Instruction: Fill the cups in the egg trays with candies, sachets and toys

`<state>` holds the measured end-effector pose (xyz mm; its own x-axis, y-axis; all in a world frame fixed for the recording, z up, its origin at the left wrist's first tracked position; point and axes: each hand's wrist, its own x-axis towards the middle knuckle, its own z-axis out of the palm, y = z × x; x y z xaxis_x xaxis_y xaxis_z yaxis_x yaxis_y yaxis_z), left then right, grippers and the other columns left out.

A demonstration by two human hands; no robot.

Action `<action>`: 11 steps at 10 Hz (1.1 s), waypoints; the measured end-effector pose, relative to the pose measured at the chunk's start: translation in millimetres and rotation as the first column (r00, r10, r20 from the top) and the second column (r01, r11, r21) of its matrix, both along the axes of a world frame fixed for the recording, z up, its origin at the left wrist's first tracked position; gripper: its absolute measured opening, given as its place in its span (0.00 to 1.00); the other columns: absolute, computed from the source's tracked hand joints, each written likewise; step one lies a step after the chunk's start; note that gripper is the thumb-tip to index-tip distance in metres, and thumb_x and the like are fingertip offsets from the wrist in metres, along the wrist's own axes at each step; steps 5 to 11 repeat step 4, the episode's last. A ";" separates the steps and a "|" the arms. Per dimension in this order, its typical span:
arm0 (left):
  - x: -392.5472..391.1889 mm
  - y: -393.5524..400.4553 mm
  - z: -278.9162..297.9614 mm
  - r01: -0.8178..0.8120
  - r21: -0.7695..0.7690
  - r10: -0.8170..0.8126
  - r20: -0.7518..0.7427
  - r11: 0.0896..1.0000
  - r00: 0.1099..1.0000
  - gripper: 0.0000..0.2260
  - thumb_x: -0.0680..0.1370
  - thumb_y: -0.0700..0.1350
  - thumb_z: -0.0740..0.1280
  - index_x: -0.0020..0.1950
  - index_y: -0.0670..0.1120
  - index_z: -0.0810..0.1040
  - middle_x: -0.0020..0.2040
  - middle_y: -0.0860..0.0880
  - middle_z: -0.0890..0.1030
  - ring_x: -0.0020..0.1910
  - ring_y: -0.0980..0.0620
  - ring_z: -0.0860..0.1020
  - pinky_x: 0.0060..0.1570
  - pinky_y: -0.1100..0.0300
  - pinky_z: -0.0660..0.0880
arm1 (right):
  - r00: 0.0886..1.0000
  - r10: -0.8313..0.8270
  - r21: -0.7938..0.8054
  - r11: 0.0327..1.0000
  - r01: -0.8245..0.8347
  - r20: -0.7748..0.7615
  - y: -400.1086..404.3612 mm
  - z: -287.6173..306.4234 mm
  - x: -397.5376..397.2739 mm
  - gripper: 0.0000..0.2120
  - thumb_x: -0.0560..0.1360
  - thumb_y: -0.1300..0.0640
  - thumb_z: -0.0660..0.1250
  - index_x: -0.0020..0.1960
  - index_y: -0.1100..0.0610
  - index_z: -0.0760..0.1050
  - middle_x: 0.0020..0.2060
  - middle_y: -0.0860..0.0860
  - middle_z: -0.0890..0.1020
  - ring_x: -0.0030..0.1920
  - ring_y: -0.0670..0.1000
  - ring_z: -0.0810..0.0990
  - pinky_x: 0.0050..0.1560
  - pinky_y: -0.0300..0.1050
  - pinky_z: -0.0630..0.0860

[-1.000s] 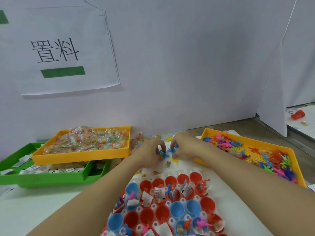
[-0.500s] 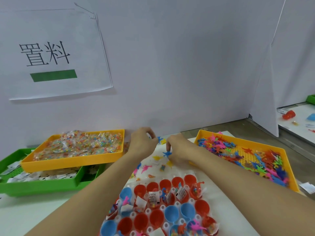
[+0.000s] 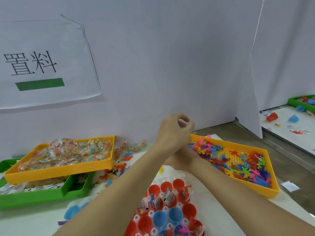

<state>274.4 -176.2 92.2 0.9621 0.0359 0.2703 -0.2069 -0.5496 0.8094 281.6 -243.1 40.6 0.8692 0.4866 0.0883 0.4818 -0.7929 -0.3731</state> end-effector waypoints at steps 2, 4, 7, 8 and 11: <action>-13.0 15.7 8.2 0.126 -0.282 -0.118 0.045 0.951 0.992 0.09 0.78 0.37 0.63 0.46 0.49 0.81 0.43 0.48 0.86 0.45 0.52 0.85 0.51 0.59 0.81 | 0.942 -0.329 0.286 0.910 0.299 0.060 -56.2 6.1 2.9 0.08 0.70 0.57 0.73 0.40 0.50 0.75 0.35 0.43 0.79 0.34 0.41 0.75 0.29 0.30 0.65; -6.8 -12.0 -21.0 0.288 -0.059 -0.293 -0.135 0.956 0.946 0.14 0.83 0.42 0.60 0.68 0.50 0.74 0.63 0.48 0.80 0.57 0.51 0.79 0.48 0.72 0.74 | 0.896 -0.437 0.025 0.898 0.440 -0.079 -107.9 -4.2 -13.2 0.20 0.78 0.65 0.65 0.68 0.54 0.76 0.66 0.56 0.76 0.65 0.55 0.75 0.61 0.46 0.74; -6.8 -12.0 -21.0 0.288 -0.059 -0.293 -0.135 0.956 0.946 0.14 0.83 0.42 0.60 0.68 0.50 0.74 0.63 0.48 0.80 0.57 0.51 0.79 0.48 0.72 0.74 | 0.896 -0.437 0.025 0.898 0.440 -0.079 -107.9 -4.2 -13.2 0.20 0.78 0.65 0.65 0.68 0.54 0.76 0.66 0.56 0.76 0.65 0.55 0.75 0.61 0.46 0.74; -6.8 -12.0 -21.0 0.288 -0.059 -0.293 -0.135 0.956 0.946 0.14 0.83 0.42 0.60 0.68 0.50 0.74 0.63 0.48 0.80 0.57 0.51 0.79 0.48 0.72 0.74 | 0.896 -0.437 0.025 0.898 0.440 -0.079 -107.9 -4.2 -13.2 0.20 0.78 0.65 0.65 0.68 0.54 0.76 0.66 0.56 0.76 0.65 0.55 0.75 0.61 0.46 0.74; -6.8 -12.0 -21.0 0.288 -0.059 -0.293 -0.135 0.956 0.946 0.14 0.83 0.42 0.60 0.68 0.50 0.74 0.63 0.48 0.80 0.57 0.51 0.79 0.48 0.72 0.74 | 0.896 -0.437 0.025 0.898 0.440 -0.079 -107.9 -4.2 -13.2 0.20 0.78 0.65 0.65 0.68 0.54 0.76 0.66 0.56 0.76 0.65 0.55 0.75 0.61 0.46 0.74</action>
